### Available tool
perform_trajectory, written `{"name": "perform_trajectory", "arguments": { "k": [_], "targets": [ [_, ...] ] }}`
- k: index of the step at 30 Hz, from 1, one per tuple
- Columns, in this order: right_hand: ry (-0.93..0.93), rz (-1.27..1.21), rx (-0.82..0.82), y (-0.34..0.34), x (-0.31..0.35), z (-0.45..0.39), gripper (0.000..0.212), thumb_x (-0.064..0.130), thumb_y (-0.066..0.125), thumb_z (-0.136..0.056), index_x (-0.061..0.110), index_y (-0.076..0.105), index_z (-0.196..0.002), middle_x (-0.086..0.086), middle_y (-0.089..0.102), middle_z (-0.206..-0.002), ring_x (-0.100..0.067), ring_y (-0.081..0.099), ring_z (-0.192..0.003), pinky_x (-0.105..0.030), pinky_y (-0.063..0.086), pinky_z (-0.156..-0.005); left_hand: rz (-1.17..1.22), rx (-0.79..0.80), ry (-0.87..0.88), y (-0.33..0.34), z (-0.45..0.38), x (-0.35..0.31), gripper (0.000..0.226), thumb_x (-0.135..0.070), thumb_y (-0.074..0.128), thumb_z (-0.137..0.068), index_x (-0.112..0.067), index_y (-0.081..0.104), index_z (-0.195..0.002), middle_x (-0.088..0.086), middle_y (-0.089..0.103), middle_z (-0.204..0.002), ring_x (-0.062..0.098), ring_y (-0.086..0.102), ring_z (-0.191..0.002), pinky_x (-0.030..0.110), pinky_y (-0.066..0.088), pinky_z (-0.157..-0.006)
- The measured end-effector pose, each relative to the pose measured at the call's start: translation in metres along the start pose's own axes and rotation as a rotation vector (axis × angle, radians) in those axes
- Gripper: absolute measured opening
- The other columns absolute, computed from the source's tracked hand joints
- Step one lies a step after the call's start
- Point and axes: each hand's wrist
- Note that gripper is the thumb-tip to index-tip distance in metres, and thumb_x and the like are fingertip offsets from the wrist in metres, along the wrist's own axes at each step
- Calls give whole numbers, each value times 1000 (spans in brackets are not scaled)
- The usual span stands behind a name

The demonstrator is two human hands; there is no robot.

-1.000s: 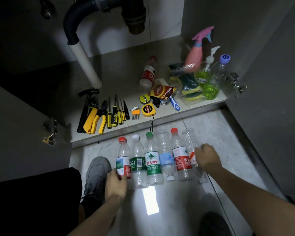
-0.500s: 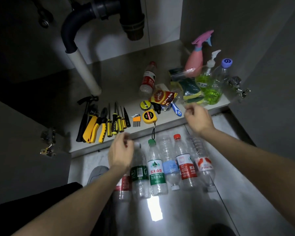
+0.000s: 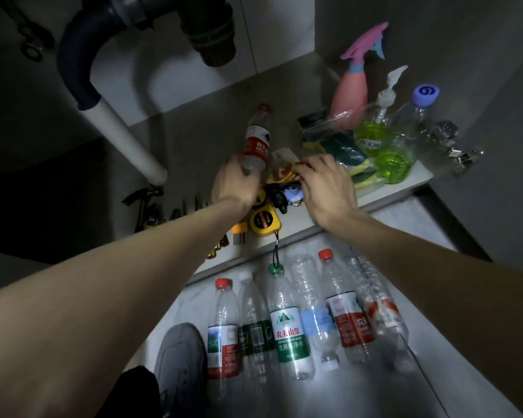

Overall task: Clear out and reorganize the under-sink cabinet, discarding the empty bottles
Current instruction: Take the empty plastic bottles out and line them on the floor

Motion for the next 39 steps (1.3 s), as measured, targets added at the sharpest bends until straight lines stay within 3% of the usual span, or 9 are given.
{"name": "perform_trajectory", "arguments": {
  "k": [4,8,11,15,18,25,29,34,39],
  "targets": [
    [168,-416,-309,-13,-8,9,20,23,48,-103,14,65,-110,2,65,-106,-21,56,-101,-43,48,-85,-91,-78,-34,22,-24,-10,43,-34,45,-94,-17,49,-134,12,58,-128,35,58,-114,43,51,-87],
    [553,-860,-263,-24,-15,39,21,39,43,-102,26,56,-93,5,69,-89,-14,70,-85,-47,60,-69,-126,0,-45,43,-34,-18,67,-50,51,-93,-19,30,-148,14,45,-142,39,51,-122,49,48,-95],
    [638,-825,-217,-27,-30,68,24,35,45,-102,20,58,-89,1,70,-82,-13,71,-77,-44,60,-62,25,45,-80,47,-40,-24,60,-39,53,-93,-23,34,-148,11,56,-129,34,57,-116,45,49,-95],
    [759,-771,-162,-26,-44,105,32,32,46,-102,14,57,-78,-5,68,-72,-20,72,-71,-40,57,-60,295,-24,-98,22,-29,-27,82,-30,64,-88,-23,19,-156,9,48,-146,30,49,-132,41,44,-106],
    [769,-649,68,-28,-50,135,36,34,45,-101,14,58,-74,-5,67,-63,-19,70,-60,-33,53,-50,389,-83,69,-7,12,-18,86,-40,67,-77,-25,29,-153,7,52,-143,25,52,-130,40,46,-106],
    [774,-563,366,-40,-48,202,30,36,52,-93,17,64,-73,0,70,-64,-18,70,-63,-30,53,-56,170,-9,480,-51,138,40,56,-47,53,-94,-26,41,-144,-3,51,-139,3,47,-123,30,44,-102],
    [796,-565,465,-39,-37,254,27,39,53,-89,16,63,-78,-3,71,-77,-25,69,-74,-36,56,-70,98,179,457,-40,206,80,52,-48,48,-97,-31,35,-145,-4,46,-142,9,47,-124,47,50,-100],
    [870,-594,623,-25,-14,314,18,27,59,-92,13,71,-92,-8,73,-96,-26,69,-88,-39,57,-84,-23,249,437,-26,252,127,53,-54,41,-98,-28,36,-144,0,48,-142,15,47,-126,49,46,-104],
    [822,-597,728,-22,10,344,16,21,63,-93,15,63,-77,-10,73,-90,-25,70,-80,-31,54,-70,-68,358,322,-14,274,146,61,-54,40,-98,-27,24,-150,3,41,-148,18,45,-130,45,43,-107]
  ]
}}
Point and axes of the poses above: each hand's wrist, its own z-axis away from the middle knuckle, its own y-axis out of the palm, x = y × z
